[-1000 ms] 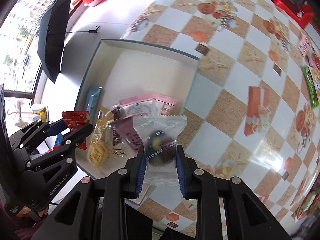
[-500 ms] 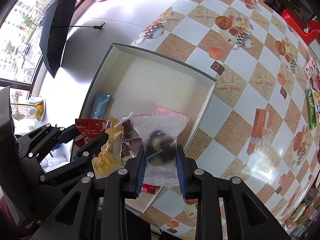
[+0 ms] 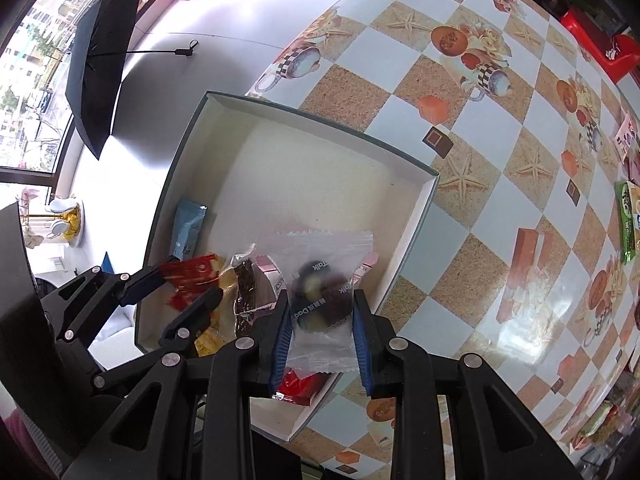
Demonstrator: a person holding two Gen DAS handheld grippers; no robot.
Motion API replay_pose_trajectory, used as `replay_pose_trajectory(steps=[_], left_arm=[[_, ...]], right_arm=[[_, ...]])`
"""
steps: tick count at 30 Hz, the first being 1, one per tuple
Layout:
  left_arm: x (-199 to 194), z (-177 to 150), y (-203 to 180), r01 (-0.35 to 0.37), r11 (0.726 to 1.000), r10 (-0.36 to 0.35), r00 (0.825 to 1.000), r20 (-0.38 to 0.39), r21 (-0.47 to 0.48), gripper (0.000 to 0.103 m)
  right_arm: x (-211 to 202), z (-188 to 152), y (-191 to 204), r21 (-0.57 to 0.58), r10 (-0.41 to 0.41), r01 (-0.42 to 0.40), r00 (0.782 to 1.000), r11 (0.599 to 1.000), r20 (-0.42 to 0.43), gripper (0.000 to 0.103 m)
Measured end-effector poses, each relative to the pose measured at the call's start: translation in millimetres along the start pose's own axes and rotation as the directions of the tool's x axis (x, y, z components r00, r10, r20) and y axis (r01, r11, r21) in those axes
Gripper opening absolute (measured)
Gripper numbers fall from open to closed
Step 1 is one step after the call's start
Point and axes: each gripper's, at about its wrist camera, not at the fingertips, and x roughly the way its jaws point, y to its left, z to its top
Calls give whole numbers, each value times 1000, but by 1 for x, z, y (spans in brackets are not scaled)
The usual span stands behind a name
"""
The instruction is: Organize snacks
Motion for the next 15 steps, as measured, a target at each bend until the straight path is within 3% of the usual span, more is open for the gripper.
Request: replay_pose_trajectory(steps=[1,3,8,11,13,15], left_arm=[[-2,-1,0,2,1000,-2,1000,9,1,78],[-7,-4,-2,8,1000,-8,1000,27,16,79],[-8,-7,-9,41,998,-40,999,-22,56,81],[-19,-11,-12,10,997,-11,1000,22,72,81],[-30,-13,-13,-12,997,8,998,62,77,82],[-38,-15,-13,-27,996,21,997,75,84,92]], right_arm=[[2,0,0,3,4,-4,1000,1000,-13,38],[1,-2,0,6,-1,2,1000,1000,-12,90],[-5,-9,0,2,-14,14,1000,1000,-1,93],[-11,-15,-1,9,-21,21,1000,1000,3,93],[-16,-20,-2,14,-26,26,1000,1000,9,103],[-22,-26,-4,27,-7,7,1000,1000,28,103]])
